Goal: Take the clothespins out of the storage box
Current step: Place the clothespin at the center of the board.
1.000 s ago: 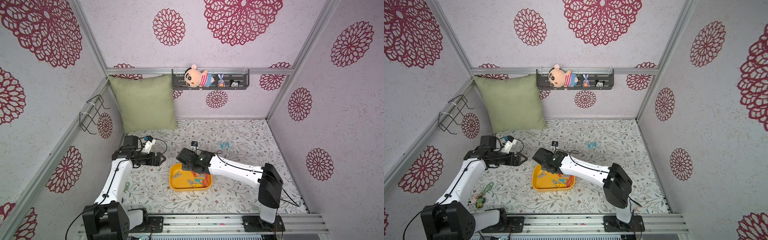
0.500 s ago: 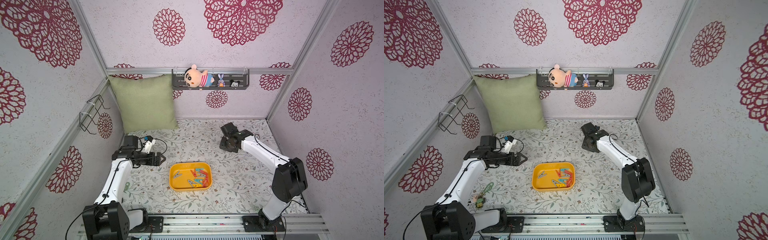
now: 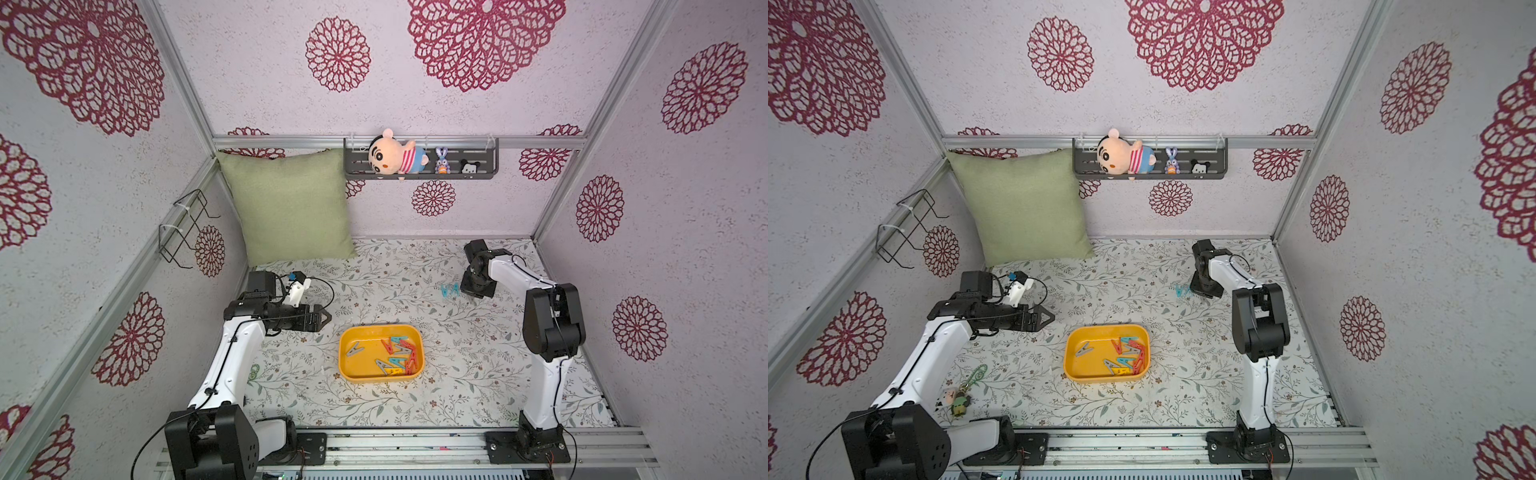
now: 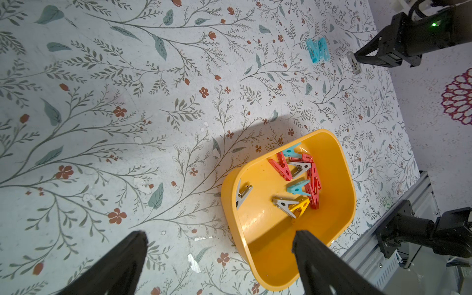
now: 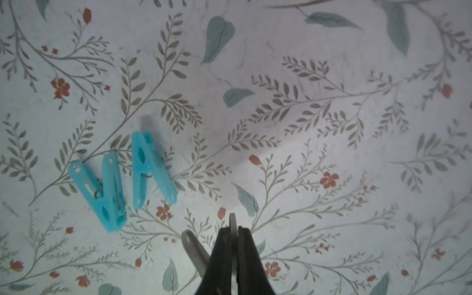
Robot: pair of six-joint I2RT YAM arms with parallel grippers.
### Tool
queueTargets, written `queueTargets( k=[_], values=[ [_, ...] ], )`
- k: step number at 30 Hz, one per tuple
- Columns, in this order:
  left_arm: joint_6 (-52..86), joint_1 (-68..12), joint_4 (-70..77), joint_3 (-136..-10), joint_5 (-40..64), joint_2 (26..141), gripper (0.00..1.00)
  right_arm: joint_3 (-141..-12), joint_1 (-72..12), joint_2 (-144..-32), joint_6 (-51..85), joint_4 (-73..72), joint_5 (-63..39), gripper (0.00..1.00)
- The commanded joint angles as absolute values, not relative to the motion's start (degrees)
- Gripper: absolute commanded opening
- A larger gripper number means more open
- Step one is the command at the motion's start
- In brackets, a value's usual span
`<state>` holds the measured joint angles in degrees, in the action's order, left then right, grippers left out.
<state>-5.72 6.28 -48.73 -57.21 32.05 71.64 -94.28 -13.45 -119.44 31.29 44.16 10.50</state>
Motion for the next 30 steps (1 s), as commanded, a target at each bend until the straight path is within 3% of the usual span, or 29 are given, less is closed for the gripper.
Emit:
queueTargets(
  k=[1, 11, 22, 30],
  values=[
    [-5.79, 6.87, -47.97, -57.48, 32.17, 70.58, 0.98, -100.27, -13.01, -122.41, 28.01, 47.25, 11.95, 0.00],
    [-5.80, 6.94, -47.99, -57.48, 32.06, 70.59, 0.98, -112.09, -12.31, -131.82, 25.94, 51.25, 12.72, 0.00],
    [-5.77, 6.94, -47.92, -57.48, 32.06, 70.62, 0.97, -107.81, -11.69, -130.86, 25.60, 48.66, 11.78, 0.00],
    [-5.80, 7.11, -48.02, -57.48, 32.00, 70.31, 0.97, -106.80, -11.69, -131.18, 25.64, 47.59, 11.38, 0.10]
  ],
)
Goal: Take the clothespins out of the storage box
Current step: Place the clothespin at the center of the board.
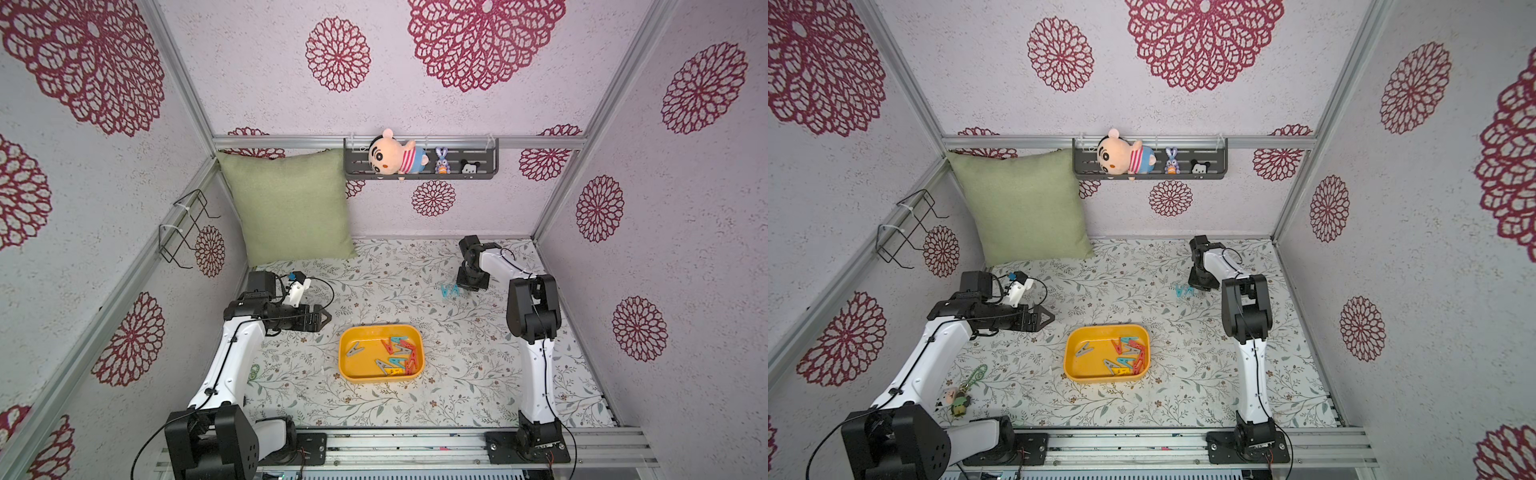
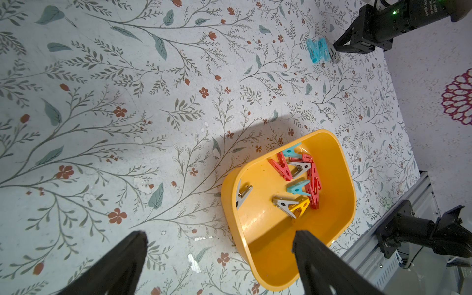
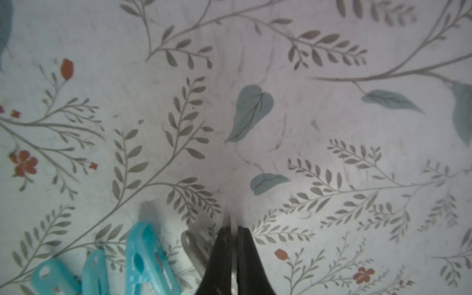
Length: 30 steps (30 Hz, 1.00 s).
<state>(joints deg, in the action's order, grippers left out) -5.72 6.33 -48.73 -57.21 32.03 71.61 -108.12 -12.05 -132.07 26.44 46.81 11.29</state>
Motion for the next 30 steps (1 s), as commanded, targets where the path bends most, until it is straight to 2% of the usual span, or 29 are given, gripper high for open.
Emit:
queueTargets(
  k=[1, 8, 22, 26, 30],
  values=[
    [-5.72, 7.07, -48.04, -57.47, 32.03, 70.31, 0.97, -106.78, -11.69, -131.01, 25.75, 47.76, 11.49, 0.11],
    [-5.92, 7.21, -48.05, -57.39, 32.57, 70.36, 0.98, -107.34, -11.84, -128.37, 26.00, 48.07, 11.53, 0.21],
    [-6.14, 7.25, -48.24, -57.39, 32.78, 70.24, 0.97, -117.66, -12.50, -124.54, 25.88, 54.28, 11.99, 0.24],
    [-6.06, 7.29, -48.21, -57.48, 32.70, 70.47, 0.97, -117.93, -14.82, -119.89, 26.93, 55.17, 12.44, 0.25],
    [-5.97, 7.29, -48.30, -57.57, 32.35, 70.60, 0.97, -118.46, -21.03, -113.87, 28.16, 57.46, 13.10, 0.26]
  ],
)
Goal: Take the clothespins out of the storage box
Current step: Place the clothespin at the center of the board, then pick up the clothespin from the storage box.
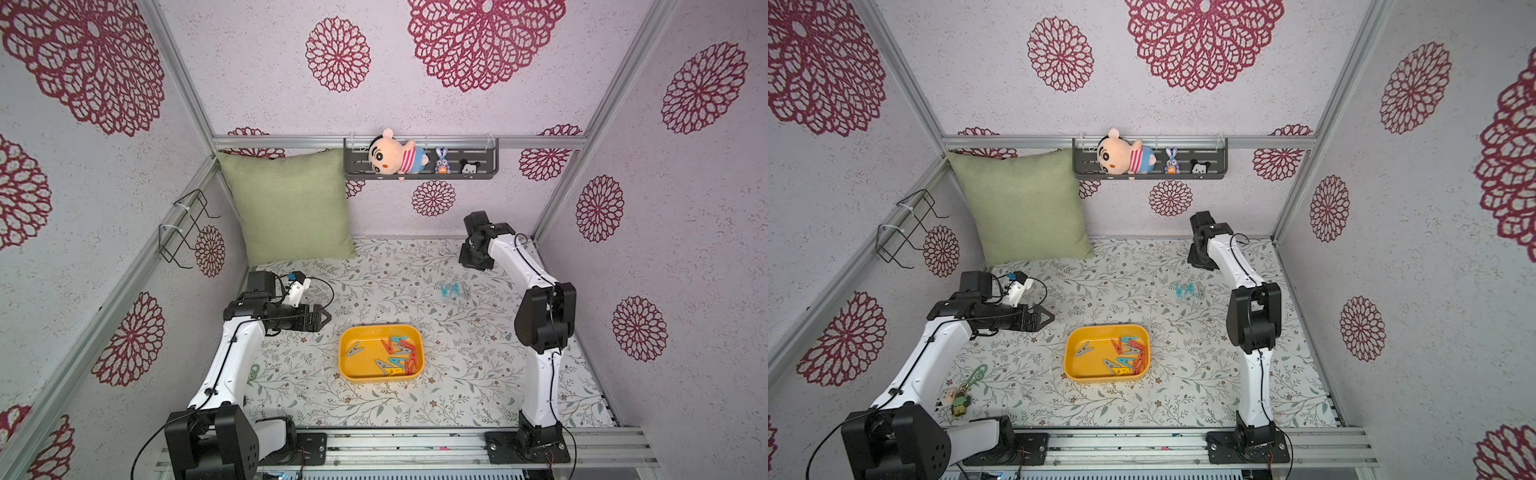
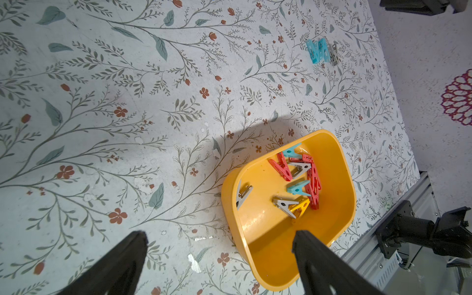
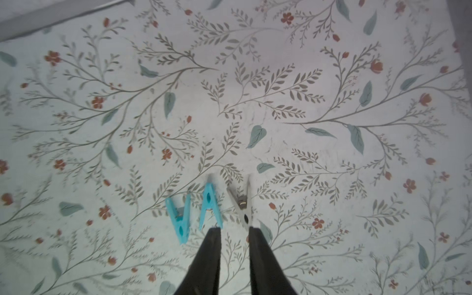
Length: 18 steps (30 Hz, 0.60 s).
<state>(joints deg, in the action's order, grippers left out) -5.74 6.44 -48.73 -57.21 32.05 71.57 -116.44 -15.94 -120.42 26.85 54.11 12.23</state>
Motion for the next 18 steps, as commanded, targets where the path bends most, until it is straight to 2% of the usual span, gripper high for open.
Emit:
queueTargets(
  k=[1, 5, 12, 18],
  values=[
    [-5.93, 7.25, -48.29, -57.65, 32.18, 70.66, 0.97, -118.48, -22.85, -112.65, 28.65, 57.94, 13.10, 0.25],
    [-5.65, 7.31, -48.16, -57.89, 31.26, 71.15, 0.97, -117.53, -33.73, -108.93, 30.72, 59.77, 13.00, 0.25],
    [-5.40, 7.56, -48.07, -57.92, 30.85, 71.02, 0.97, -111.78, -51.76, -110.07, 30.90, 57.81, 11.19, 0.24],
    [-5.54, 7.53, -47.99, -57.83, 31.31, 70.86, 0.97, -102.68, -58.89, -111.89, 30.75, 49.24, 5.11, 0.24]
  ],
)
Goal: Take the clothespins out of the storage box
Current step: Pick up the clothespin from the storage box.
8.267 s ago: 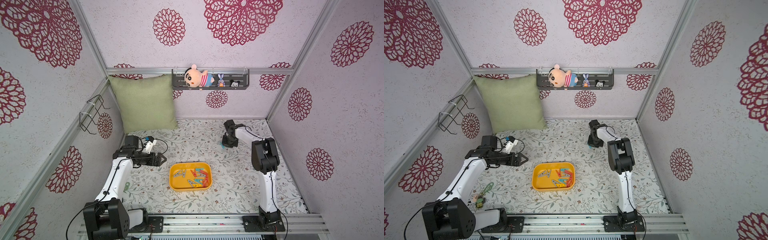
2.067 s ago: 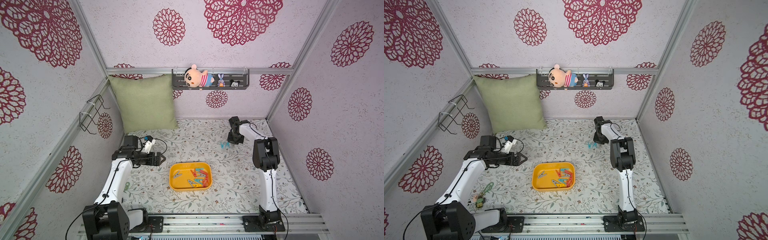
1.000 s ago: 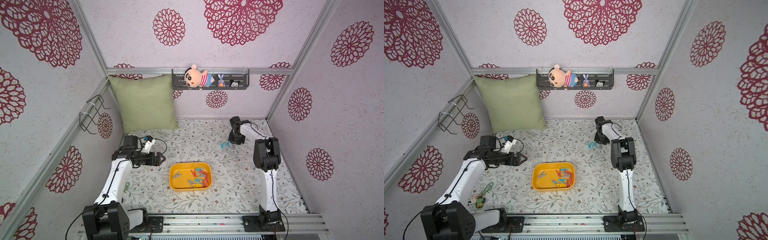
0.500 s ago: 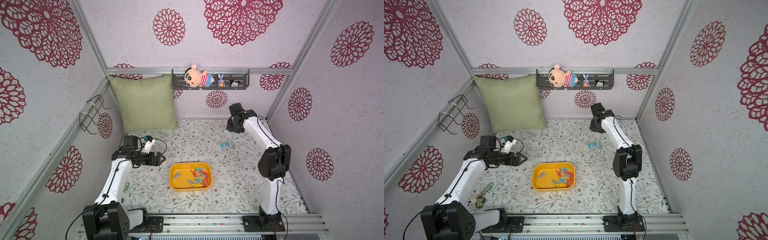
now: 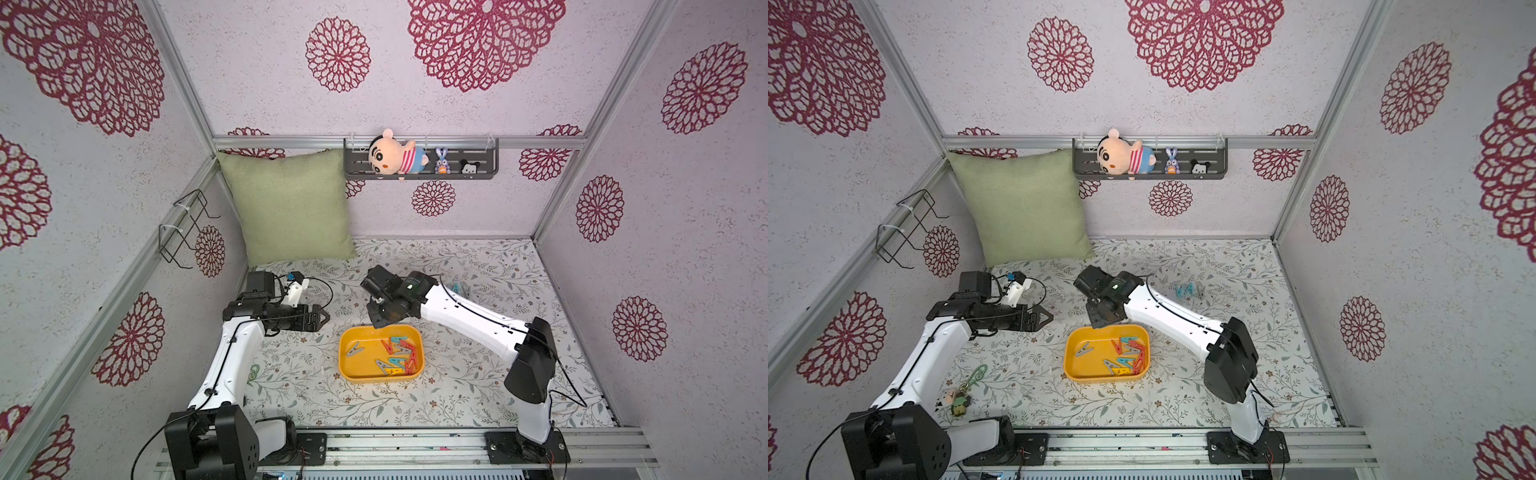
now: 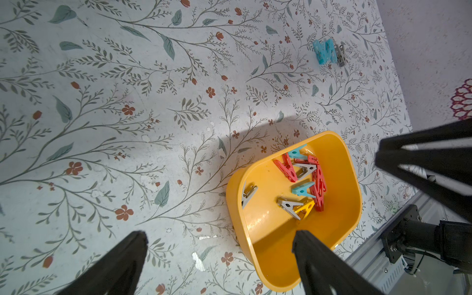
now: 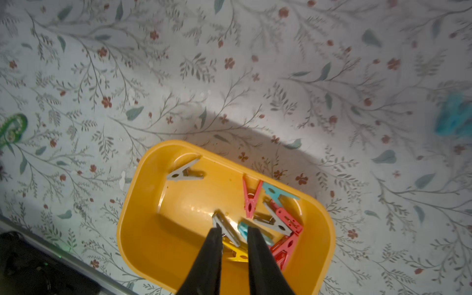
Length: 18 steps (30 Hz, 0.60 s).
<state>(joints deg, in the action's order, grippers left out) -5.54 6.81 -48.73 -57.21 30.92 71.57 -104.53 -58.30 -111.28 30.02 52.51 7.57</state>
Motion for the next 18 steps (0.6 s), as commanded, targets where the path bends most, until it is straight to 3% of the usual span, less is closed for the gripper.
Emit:
queueTargets(
  k=[1, 18],
  values=[
    [-5.50, 7.51, -48.01, -57.83, 31.31, 70.76, 0.97, -102.23, -59.33, -112.67, 30.98, 49.18, 4.97, 0.24],
    [-5.54, 7.51, -47.88, -57.57, 31.86, 70.49, 0.98, -96.90, -60.47, -122.04, 30.63, 45.56, 7.91, 0.22]
  ],
)
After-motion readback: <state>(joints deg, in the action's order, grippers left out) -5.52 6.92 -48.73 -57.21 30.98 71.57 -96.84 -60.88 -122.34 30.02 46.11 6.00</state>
